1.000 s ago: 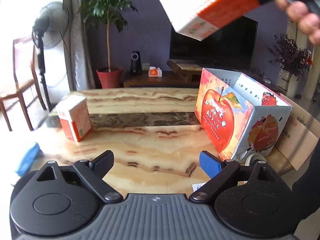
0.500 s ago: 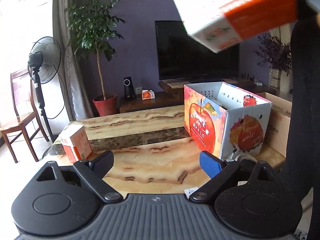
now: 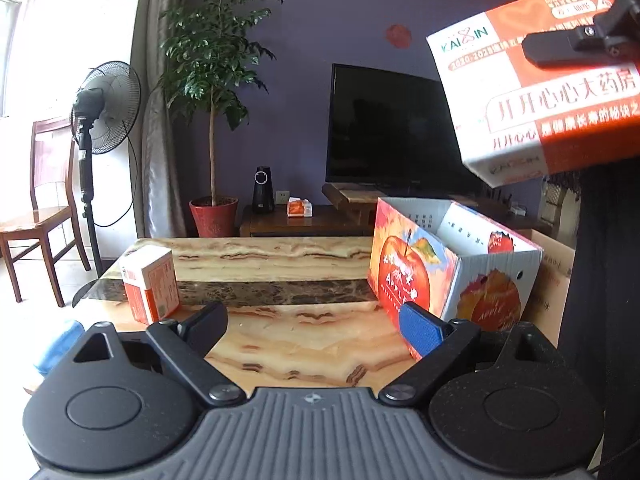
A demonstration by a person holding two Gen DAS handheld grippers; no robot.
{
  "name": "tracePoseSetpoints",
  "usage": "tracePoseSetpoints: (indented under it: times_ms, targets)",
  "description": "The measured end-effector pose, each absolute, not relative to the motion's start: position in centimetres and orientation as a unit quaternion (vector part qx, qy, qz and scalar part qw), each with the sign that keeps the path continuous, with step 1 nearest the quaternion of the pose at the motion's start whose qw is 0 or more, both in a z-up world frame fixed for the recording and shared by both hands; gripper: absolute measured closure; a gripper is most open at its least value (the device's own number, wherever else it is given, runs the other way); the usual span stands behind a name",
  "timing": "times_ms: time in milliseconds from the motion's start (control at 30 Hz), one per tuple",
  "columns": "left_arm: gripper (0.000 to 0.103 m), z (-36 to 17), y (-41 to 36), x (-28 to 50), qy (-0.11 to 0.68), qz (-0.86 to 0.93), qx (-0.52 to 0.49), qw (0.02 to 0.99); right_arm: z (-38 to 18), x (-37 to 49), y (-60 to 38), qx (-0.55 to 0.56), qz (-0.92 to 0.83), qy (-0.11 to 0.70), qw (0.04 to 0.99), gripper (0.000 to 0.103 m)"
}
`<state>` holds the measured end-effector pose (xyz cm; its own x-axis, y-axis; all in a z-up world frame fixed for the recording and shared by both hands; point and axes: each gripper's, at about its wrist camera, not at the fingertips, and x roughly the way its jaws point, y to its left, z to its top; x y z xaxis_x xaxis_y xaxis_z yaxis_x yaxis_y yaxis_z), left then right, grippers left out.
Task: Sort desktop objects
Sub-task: 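Carry the held tissue pack toward the apple box with the right gripper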
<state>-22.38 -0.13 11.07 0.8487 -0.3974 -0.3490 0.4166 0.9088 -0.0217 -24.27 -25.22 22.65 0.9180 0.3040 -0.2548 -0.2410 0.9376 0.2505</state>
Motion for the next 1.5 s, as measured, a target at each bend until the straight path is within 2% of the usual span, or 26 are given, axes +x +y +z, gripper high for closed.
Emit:
tracePoseSetpoints:
  times_ms: [967,1500]
  targets:
    - [0.010,10.6,0.3,-21.8,0.174,-0.204,0.038,0.963,20.0,-22.0,-22.8,0.120,0.187,0.207,0.953,0.030]
    - [0.004,10.3,-0.1,-21.6,0.171,-0.211,0.046,0.961,18.9,-21.3,-24.0,0.153,0.161,0.210,0.952,0.030]
